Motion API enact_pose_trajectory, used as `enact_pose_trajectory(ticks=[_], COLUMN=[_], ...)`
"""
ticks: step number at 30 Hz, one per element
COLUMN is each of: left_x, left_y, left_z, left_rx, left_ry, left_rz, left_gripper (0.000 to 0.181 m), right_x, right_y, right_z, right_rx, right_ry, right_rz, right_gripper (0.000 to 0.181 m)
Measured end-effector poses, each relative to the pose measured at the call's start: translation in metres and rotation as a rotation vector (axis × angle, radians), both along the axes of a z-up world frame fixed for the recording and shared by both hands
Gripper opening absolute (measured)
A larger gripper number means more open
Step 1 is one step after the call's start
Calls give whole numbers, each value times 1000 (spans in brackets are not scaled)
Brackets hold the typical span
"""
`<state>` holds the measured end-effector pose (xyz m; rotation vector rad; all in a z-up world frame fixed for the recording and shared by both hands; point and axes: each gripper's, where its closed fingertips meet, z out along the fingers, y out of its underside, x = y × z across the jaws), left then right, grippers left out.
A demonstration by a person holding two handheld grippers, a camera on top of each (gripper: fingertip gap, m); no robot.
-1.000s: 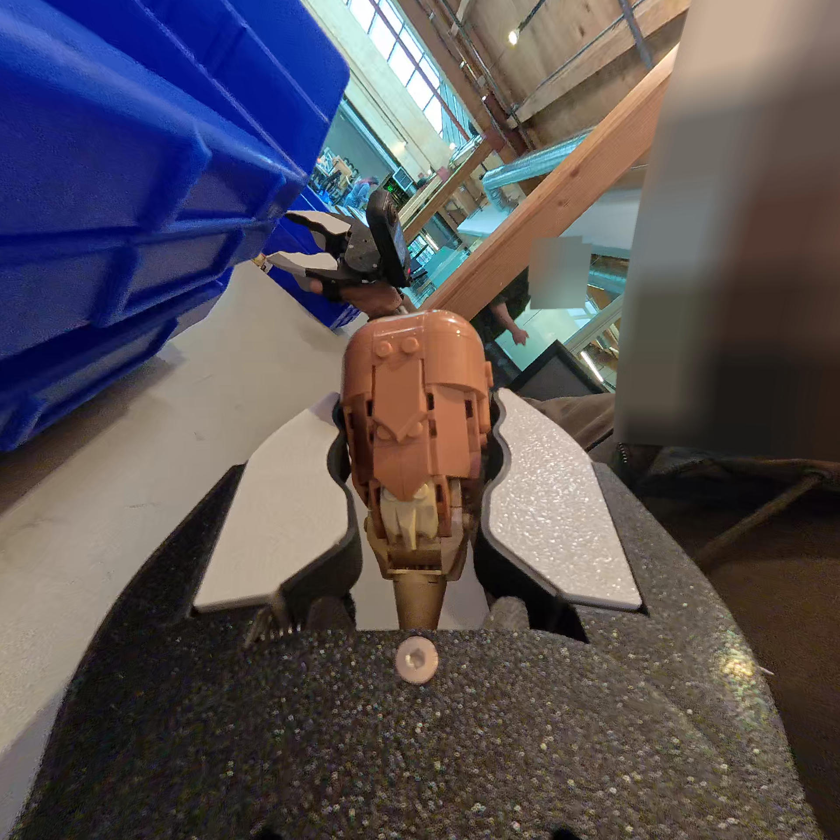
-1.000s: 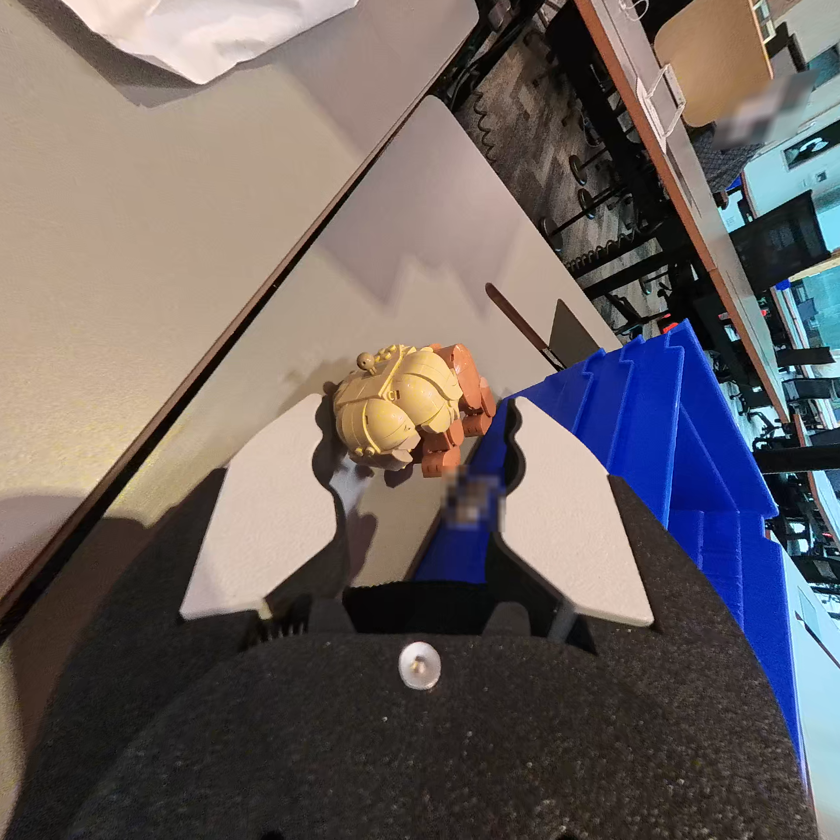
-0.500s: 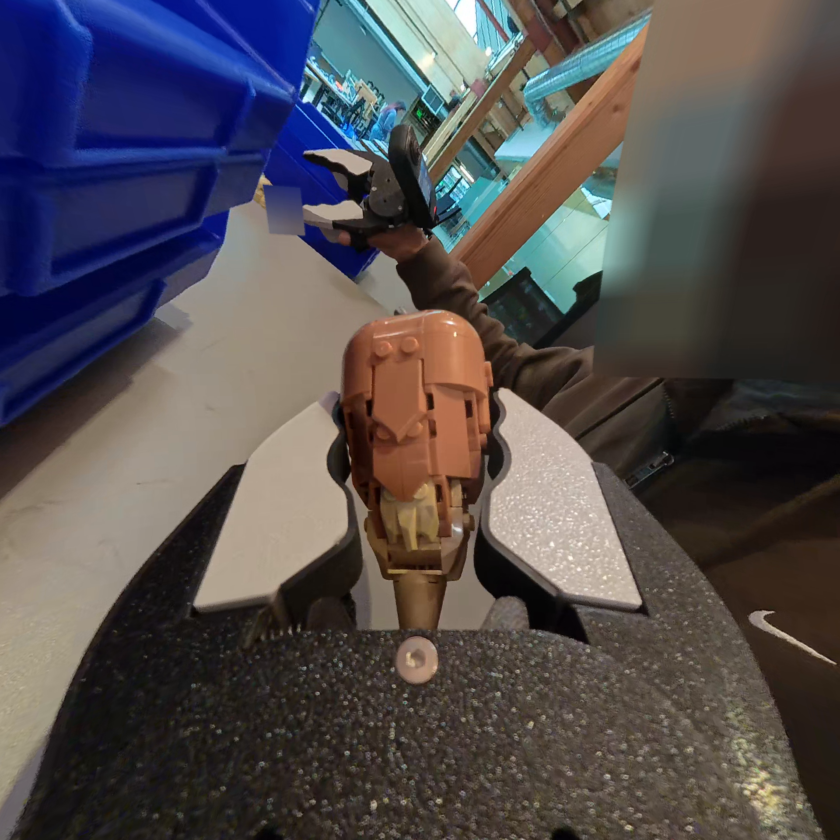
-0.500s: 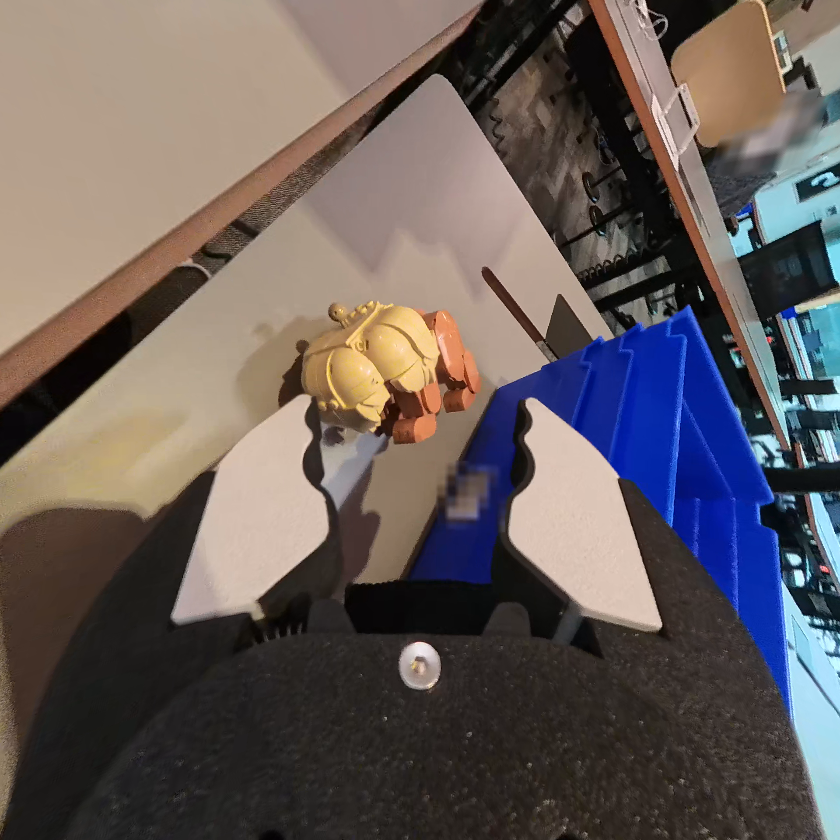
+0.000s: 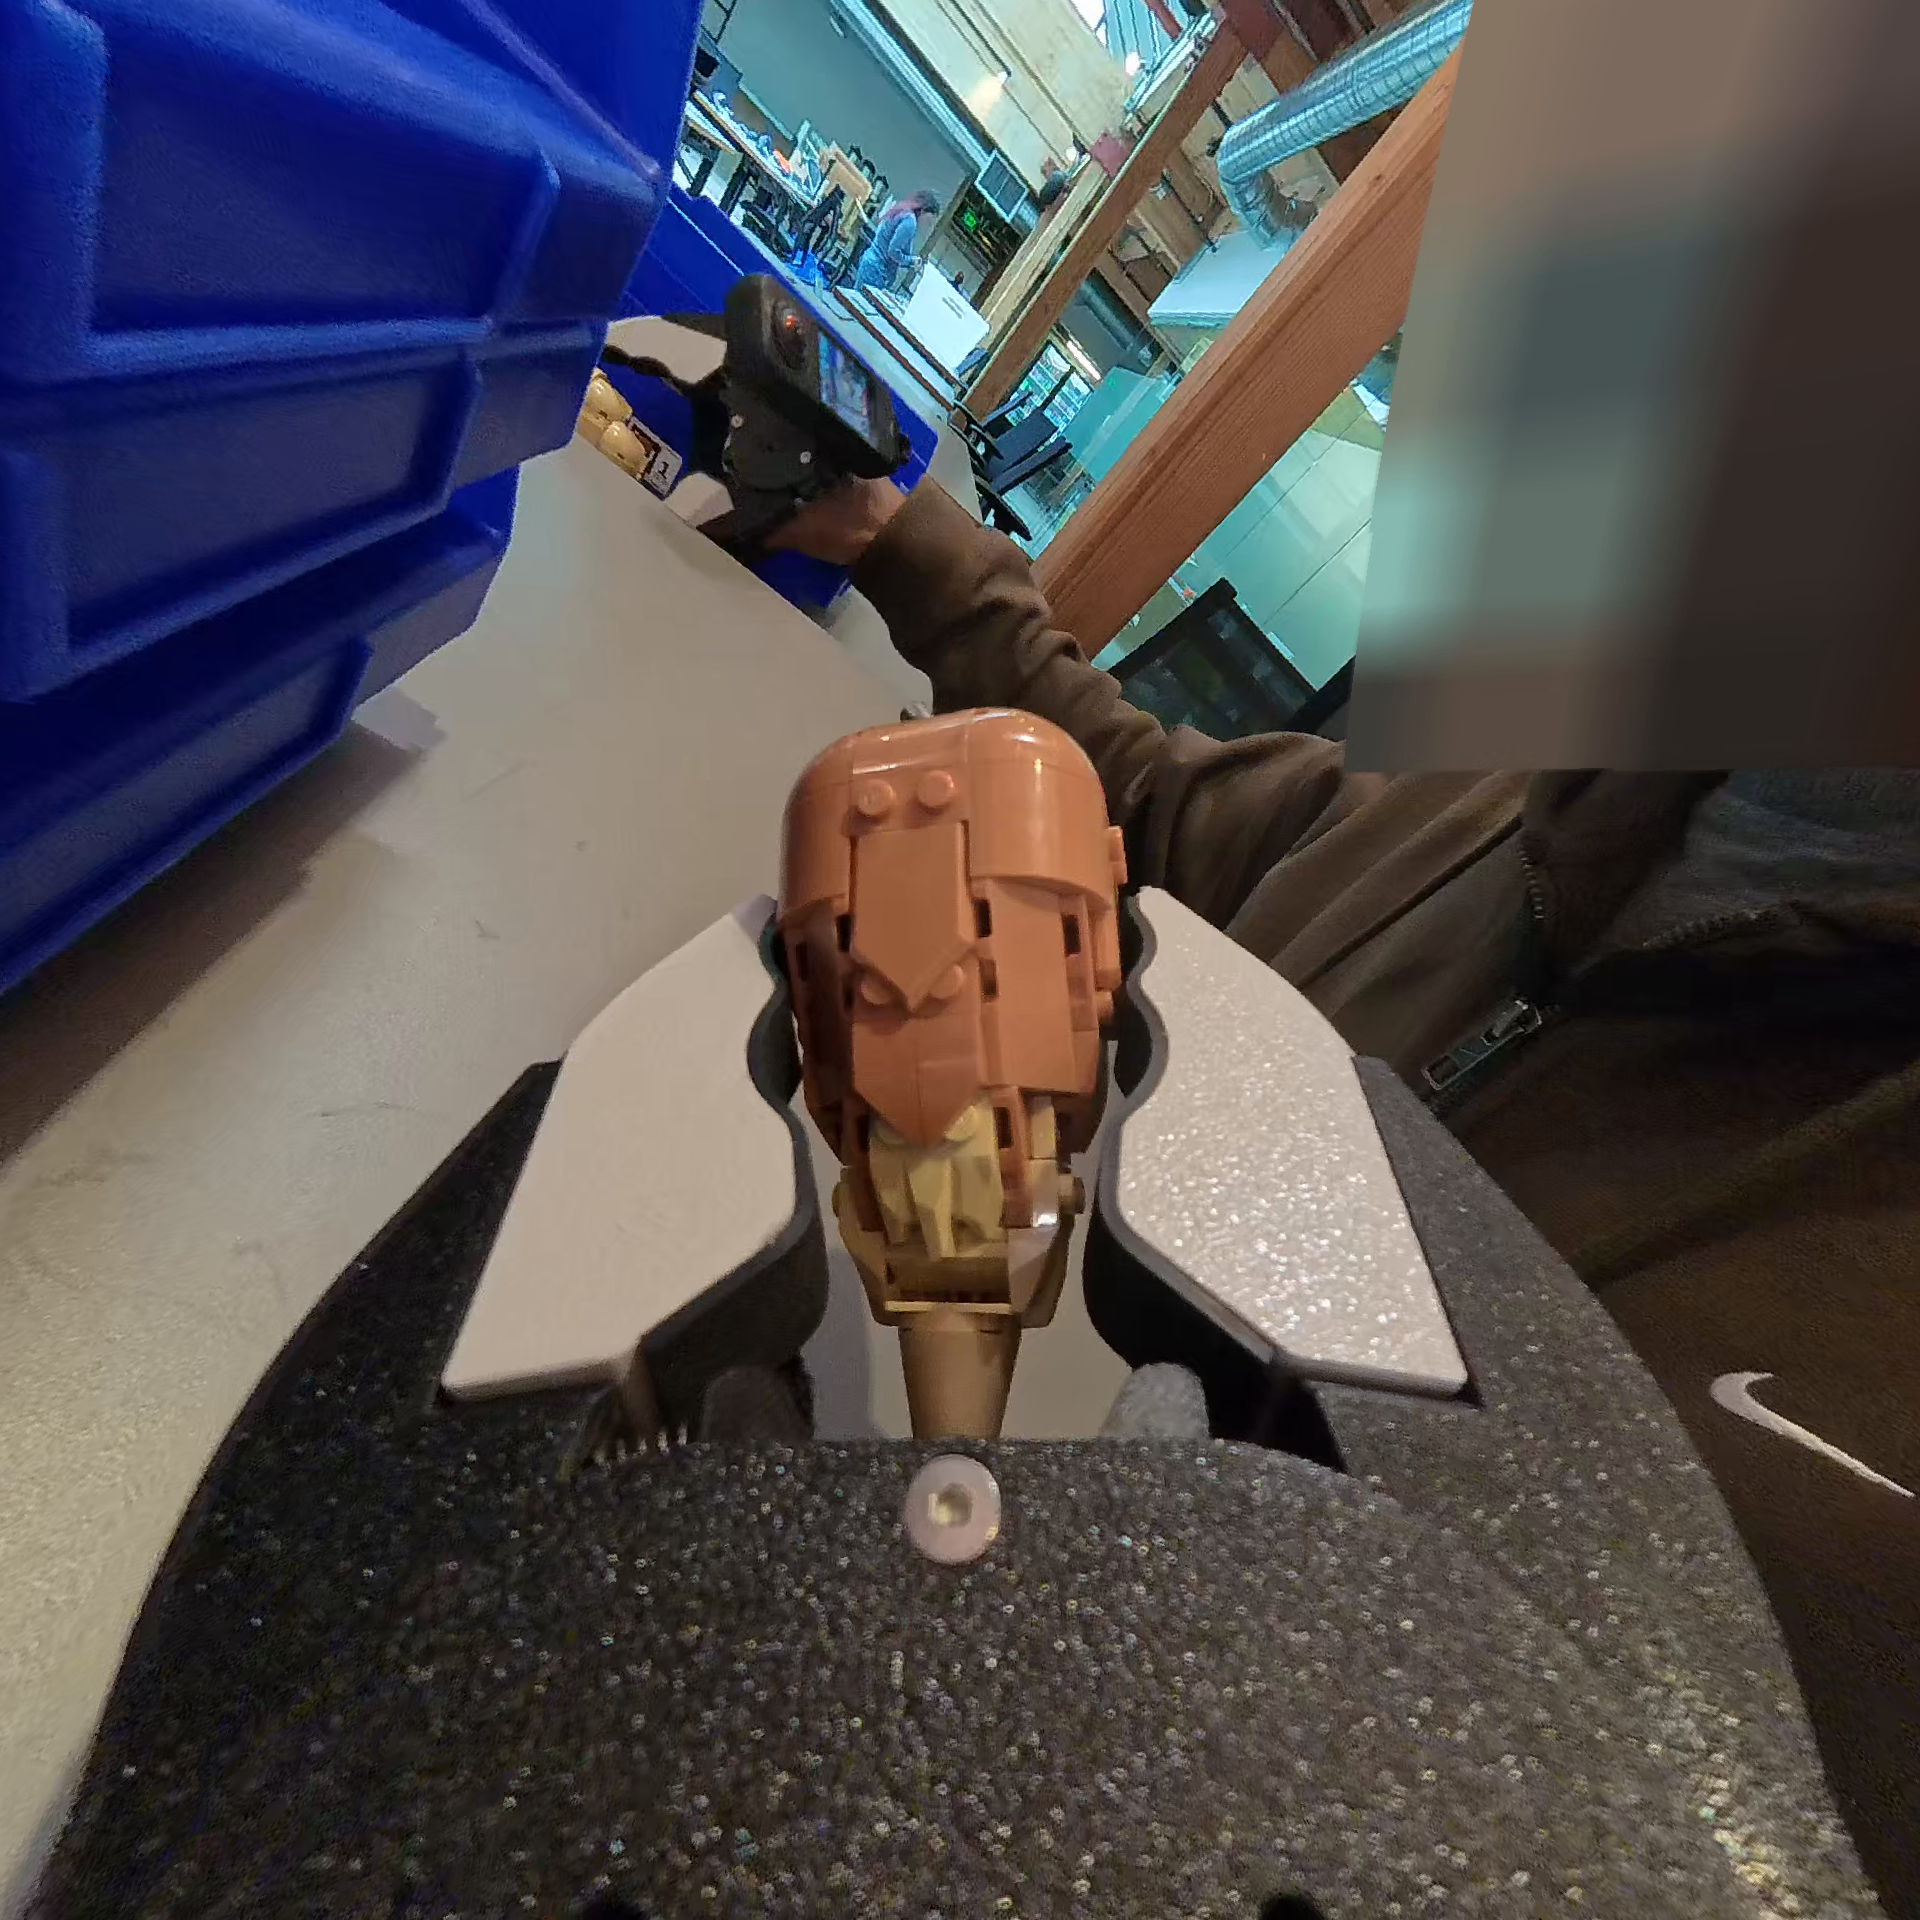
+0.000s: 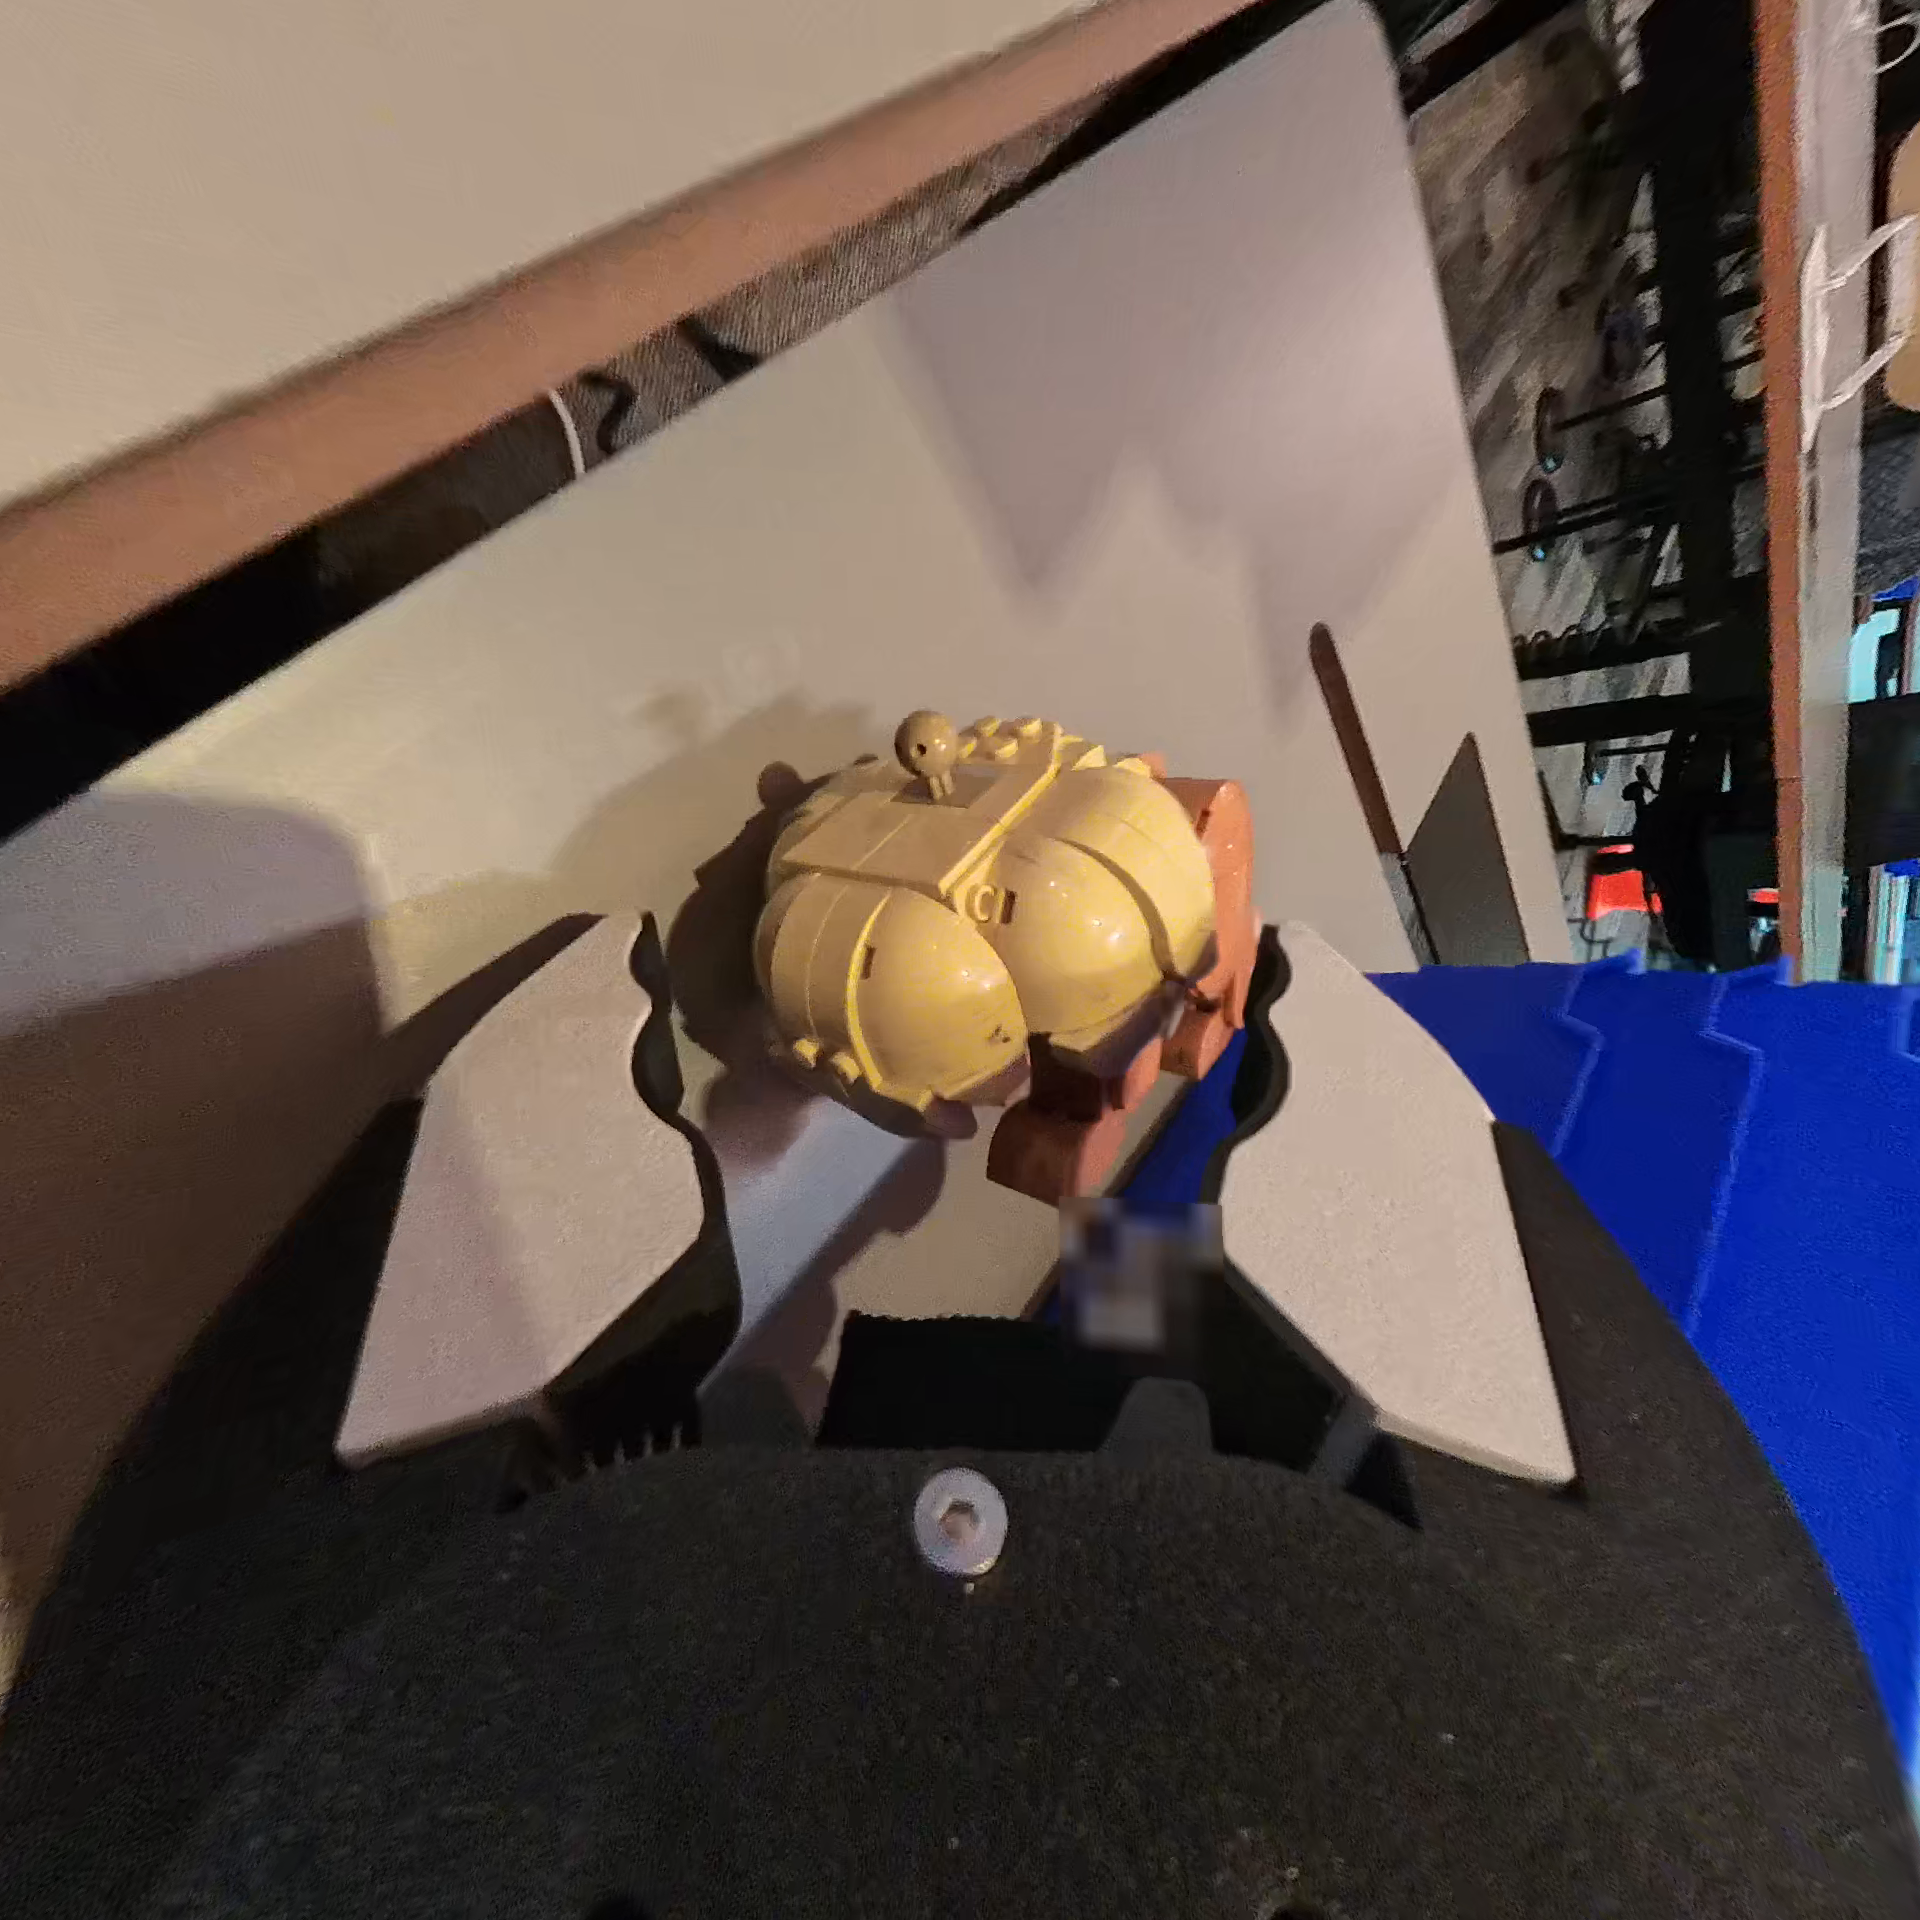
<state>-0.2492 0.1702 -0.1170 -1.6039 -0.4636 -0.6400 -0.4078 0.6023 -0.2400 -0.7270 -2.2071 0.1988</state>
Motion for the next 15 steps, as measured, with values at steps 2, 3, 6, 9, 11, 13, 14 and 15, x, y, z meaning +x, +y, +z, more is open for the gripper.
enact_pose_trajectory(ticks=[2, 3, 6, 9, 11, 13, 14, 15], left_x=[-1, -1, -1, 0, 1, 1, 1, 1], left_y=[-1, -1, 0, 0, -1, -2, -2, -2], left_z=[1, 1, 1, 1, 1, 2, 3, 3], left_rx=[7, 9, 9, 9, 13, 19, 21, 24], left_ry=[-7, -10, -11, -6, -4, -2, -3, -3], left_rz=[2, 1, -8, -14, -13, -12, -11, -10], left_gripper=[59, 59, 59, 59, 59, 59, 59, 59], right_x=[-2, -4, -8, -10, -11, -12, -13, -13], right_y=[5, 5, 8, 14, 17, 18, 19, 20], right_z=[-8, -9, -10, -11, -11, -8, -6, -3], right_rx=[30, 30, 43, 53, 52, -27, -94, -173], right_ry=[-31, -28, -34, -48, -56, -44, -36, -29], right_rz=[-16, -19, -42, -73, -107, -149, -181, -213], right_gripper=[104, 103, 96, 91, 91, 90, 90, 90])
